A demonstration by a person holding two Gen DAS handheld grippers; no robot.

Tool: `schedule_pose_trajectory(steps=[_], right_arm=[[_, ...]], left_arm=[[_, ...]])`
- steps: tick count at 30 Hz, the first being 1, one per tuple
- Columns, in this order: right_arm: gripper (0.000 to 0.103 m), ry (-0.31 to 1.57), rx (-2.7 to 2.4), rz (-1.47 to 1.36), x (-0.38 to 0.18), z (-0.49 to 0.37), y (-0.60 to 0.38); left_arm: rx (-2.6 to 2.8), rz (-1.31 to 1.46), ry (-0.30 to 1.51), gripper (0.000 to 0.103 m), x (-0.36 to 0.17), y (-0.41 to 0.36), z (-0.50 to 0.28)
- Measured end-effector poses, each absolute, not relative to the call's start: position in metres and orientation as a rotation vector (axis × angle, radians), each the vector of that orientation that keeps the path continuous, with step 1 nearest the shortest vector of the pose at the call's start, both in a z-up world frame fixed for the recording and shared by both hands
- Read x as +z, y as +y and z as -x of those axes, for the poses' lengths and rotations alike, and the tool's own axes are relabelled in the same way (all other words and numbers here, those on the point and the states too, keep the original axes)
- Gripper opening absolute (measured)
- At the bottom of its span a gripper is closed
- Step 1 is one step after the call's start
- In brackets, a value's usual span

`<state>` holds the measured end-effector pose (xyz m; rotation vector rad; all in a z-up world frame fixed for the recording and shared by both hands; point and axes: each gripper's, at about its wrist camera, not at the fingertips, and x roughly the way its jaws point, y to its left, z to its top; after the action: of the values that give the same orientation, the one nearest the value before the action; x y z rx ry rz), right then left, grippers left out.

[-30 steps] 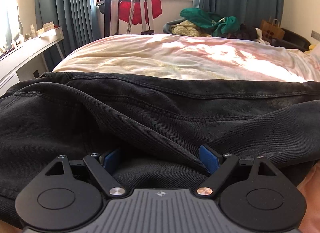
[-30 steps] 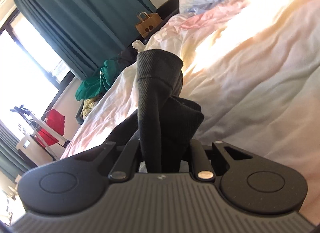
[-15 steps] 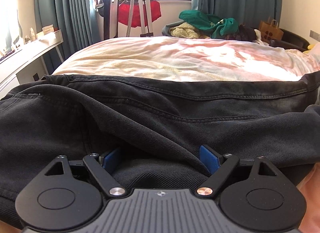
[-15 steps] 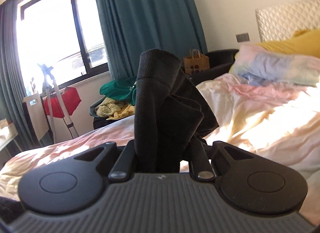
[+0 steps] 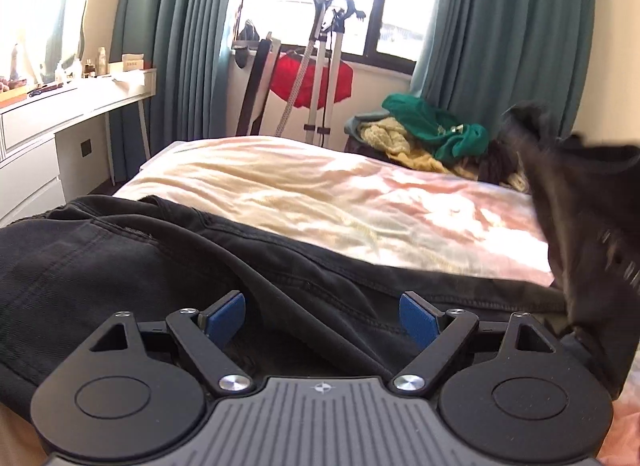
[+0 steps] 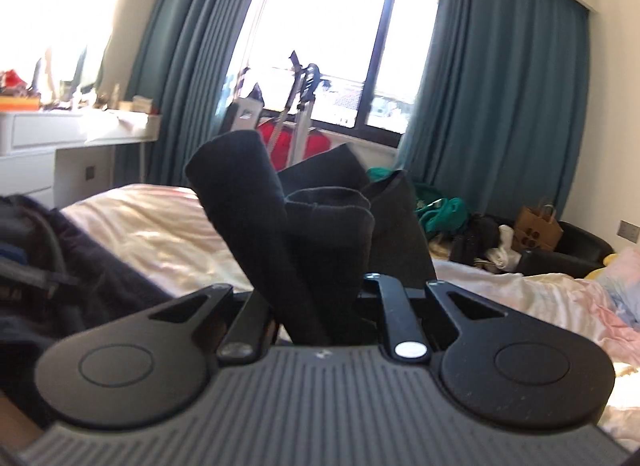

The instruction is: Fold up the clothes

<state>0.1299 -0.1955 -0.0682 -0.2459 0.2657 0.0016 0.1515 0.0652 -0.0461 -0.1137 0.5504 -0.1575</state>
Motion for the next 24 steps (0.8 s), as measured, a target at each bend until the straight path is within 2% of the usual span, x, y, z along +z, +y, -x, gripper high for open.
schedule_pose_trajectory(steps=[5, 12, 17, 19, 21, 24], right_arm=[[0.015, 0.431, 0.038, 0.343, -0.126, -0.137, -0.133], [0.015, 0.368, 0.039, 0.283, -0.111, -0.133, -0.112], [0.019, 0.415, 0.086, 0.318, -0.126, -0.128, -0.104], [0.029, 0.422, 0.131, 0.297, -0.124, -0.125, -0.109], [0.059, 0.431, 0.199, 0.279, -0.115, -0.114, -0.115], [0.078, 0.442, 0.304, 0.257, -0.101, -0.096, -0.123]], left_arm=[[-0.139, 0.145, 0.555, 0.087, -0.041, 0.082, -0.151], [-0.139, 0.195, 0.545, 0.087, -0.036, 0.090, -0.148], [-0.137, 0.201, 0.548, 0.087, -0.039, 0.089, -0.149], [-0.154, 0.223, 0.548, 0.087, -0.041, 0.090, -0.148], [-0.173, 0.249, 0.545, 0.087, -0.041, 0.091, -0.148], [-0.213, 0.282, 0.554, 0.088, -0.043, 0.090, -0.149]])
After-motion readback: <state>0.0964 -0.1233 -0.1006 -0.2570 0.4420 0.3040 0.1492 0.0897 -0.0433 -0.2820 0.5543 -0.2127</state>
